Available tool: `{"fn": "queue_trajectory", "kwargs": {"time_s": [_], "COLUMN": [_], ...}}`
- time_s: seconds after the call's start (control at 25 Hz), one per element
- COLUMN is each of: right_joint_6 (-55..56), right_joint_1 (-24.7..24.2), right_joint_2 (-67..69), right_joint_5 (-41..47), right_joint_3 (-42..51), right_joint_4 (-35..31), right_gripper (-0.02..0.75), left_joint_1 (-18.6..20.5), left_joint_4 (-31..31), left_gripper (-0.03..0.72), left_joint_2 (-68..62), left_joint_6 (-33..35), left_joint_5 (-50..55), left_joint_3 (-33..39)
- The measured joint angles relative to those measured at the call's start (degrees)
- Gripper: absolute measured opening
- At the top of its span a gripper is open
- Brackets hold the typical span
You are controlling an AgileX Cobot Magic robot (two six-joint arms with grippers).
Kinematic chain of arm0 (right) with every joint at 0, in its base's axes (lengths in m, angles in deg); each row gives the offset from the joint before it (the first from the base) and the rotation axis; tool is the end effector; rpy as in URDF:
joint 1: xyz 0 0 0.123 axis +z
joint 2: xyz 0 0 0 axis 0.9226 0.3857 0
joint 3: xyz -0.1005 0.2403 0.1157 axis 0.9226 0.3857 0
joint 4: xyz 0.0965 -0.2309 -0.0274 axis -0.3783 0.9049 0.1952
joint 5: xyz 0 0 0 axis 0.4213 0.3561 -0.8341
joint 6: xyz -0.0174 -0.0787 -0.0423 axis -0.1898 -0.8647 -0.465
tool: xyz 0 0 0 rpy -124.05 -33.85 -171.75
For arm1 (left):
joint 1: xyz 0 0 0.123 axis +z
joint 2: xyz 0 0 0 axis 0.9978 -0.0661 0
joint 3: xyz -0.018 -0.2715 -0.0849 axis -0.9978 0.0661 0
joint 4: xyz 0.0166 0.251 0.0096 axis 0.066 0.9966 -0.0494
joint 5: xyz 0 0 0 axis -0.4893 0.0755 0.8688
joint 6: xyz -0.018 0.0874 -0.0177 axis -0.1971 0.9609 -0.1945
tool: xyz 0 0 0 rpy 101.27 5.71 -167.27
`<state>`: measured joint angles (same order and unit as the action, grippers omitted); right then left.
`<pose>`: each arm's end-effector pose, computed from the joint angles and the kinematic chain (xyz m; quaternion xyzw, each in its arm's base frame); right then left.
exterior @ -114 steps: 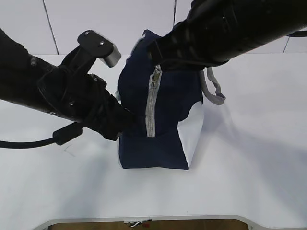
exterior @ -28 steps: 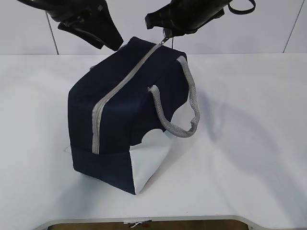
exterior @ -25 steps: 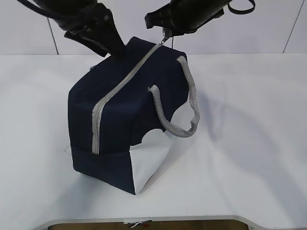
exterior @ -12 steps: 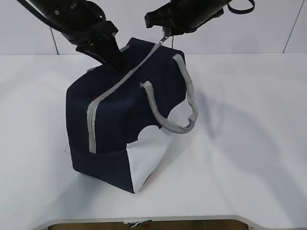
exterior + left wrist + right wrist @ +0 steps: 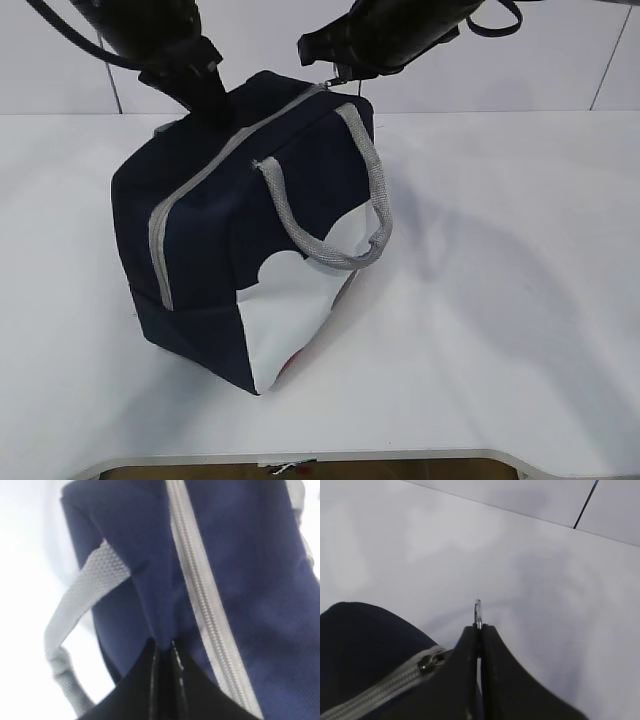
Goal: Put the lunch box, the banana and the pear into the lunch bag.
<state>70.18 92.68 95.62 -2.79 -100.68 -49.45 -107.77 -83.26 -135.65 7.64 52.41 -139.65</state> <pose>0.4208 0.1907 0.3075 -0.1477 0.8929 0.0709 0.4194 0.3770 -0.1845 0.3230 0.3855 0.8834 -0.1820 0.1946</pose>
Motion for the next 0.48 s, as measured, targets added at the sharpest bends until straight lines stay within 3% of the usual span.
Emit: {"fn": "queue_trajectory", "kwargs": {"time_s": [0.48], "right_joint_6": [0.10], "right_joint_1": [-2.56], "right_joint_2": [3.44], "right_joint_5": [-0.72], "right_joint_3": [0.00], "right_joint_4": [-2.09], "right_gripper": [0.012], "left_joint_1": [0.00], "left_joint_4": [1.08], "left_gripper": [-0.002], "left_joint_2": [3.80], "left_joint_6": [0.18], "left_joint_5": [1.11], "left_joint_3": [-0.39]}}
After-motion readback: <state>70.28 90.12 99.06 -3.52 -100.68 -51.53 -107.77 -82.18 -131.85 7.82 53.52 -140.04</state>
